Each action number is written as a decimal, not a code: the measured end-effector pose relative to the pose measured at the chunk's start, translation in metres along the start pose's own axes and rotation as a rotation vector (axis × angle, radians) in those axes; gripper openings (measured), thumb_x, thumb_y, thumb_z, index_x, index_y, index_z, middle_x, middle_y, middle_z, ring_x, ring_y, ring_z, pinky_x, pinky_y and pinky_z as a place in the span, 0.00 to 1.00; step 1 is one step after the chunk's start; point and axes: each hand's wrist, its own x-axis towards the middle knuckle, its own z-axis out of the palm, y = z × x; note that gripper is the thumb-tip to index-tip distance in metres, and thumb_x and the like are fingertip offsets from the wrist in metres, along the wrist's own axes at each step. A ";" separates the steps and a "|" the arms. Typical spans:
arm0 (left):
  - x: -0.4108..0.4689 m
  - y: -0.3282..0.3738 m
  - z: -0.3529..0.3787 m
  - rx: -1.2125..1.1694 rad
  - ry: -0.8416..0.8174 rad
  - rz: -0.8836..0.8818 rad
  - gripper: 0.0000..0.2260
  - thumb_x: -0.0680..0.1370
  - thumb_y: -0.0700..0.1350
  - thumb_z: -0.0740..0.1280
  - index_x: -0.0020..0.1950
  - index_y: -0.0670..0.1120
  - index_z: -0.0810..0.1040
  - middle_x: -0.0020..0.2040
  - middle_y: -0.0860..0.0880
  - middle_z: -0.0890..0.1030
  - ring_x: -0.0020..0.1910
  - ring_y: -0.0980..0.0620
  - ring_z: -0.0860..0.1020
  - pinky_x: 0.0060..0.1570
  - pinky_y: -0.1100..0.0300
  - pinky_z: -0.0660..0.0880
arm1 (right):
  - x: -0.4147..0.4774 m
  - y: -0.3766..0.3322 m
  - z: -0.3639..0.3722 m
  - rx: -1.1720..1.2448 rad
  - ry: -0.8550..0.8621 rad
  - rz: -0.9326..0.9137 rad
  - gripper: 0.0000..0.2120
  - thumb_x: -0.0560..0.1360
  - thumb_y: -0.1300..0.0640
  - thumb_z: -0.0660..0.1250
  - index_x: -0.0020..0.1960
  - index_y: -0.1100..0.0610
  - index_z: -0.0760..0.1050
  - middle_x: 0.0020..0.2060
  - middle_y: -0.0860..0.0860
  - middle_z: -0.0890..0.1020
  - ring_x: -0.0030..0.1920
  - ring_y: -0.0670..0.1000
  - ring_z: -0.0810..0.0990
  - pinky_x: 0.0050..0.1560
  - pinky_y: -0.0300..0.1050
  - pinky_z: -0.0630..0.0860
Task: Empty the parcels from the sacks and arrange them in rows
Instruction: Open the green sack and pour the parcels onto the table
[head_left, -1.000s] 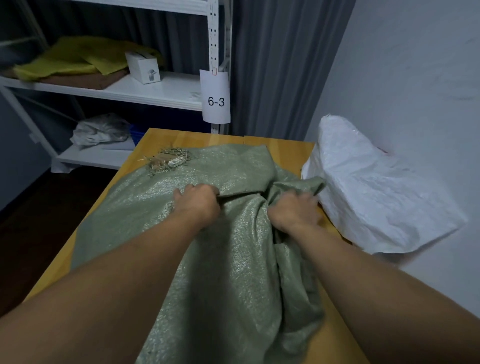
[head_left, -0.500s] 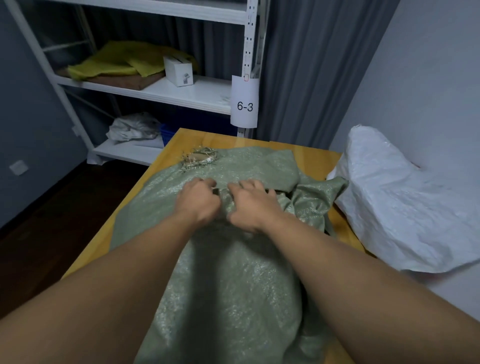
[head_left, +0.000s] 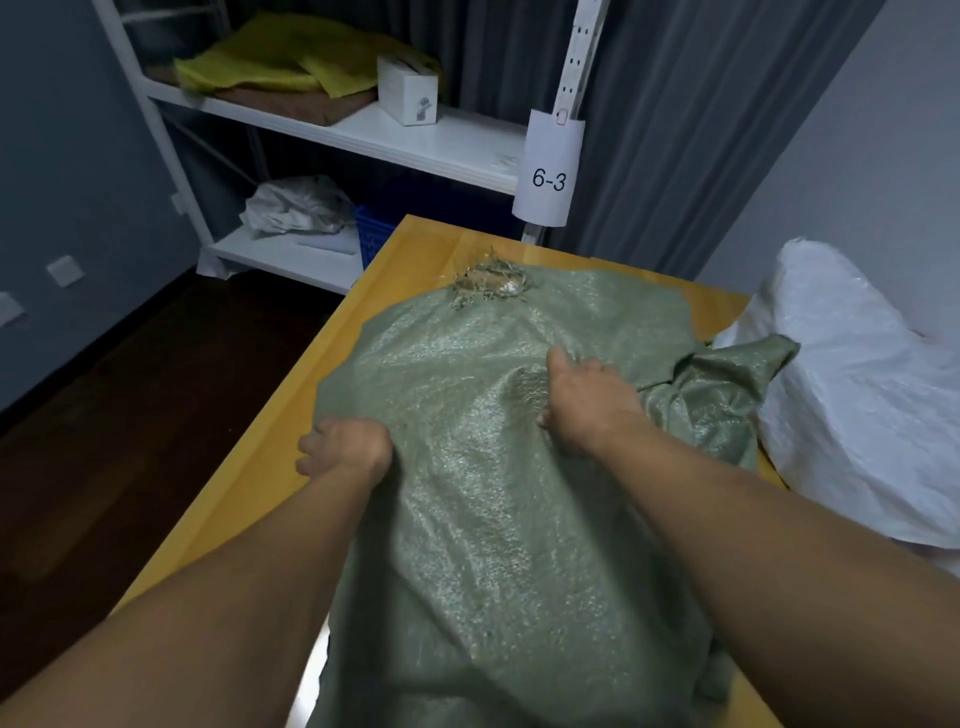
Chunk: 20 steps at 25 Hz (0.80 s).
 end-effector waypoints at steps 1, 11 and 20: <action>0.007 -0.006 0.004 -0.048 -0.026 -0.048 0.26 0.83 0.51 0.55 0.78 0.41 0.57 0.76 0.38 0.60 0.72 0.35 0.62 0.70 0.43 0.61 | -0.001 0.000 0.001 -0.012 -0.003 0.021 0.25 0.77 0.50 0.72 0.64 0.55 0.61 0.56 0.63 0.76 0.57 0.63 0.77 0.53 0.55 0.78; 0.025 -0.023 0.026 -0.275 -0.161 -0.056 0.30 0.78 0.53 0.60 0.76 0.39 0.61 0.70 0.38 0.70 0.64 0.35 0.72 0.65 0.43 0.70 | -0.013 0.025 0.011 -0.067 -0.075 0.216 0.21 0.80 0.55 0.66 0.66 0.56 0.59 0.63 0.64 0.71 0.62 0.65 0.74 0.49 0.57 0.75; -0.027 0.018 0.016 -0.587 -0.004 0.129 0.15 0.83 0.42 0.59 0.66 0.37 0.75 0.59 0.43 0.78 0.56 0.40 0.77 0.55 0.52 0.72 | -0.041 0.061 0.009 -0.004 0.019 0.215 0.16 0.81 0.62 0.61 0.67 0.60 0.62 0.62 0.64 0.73 0.62 0.65 0.75 0.55 0.58 0.76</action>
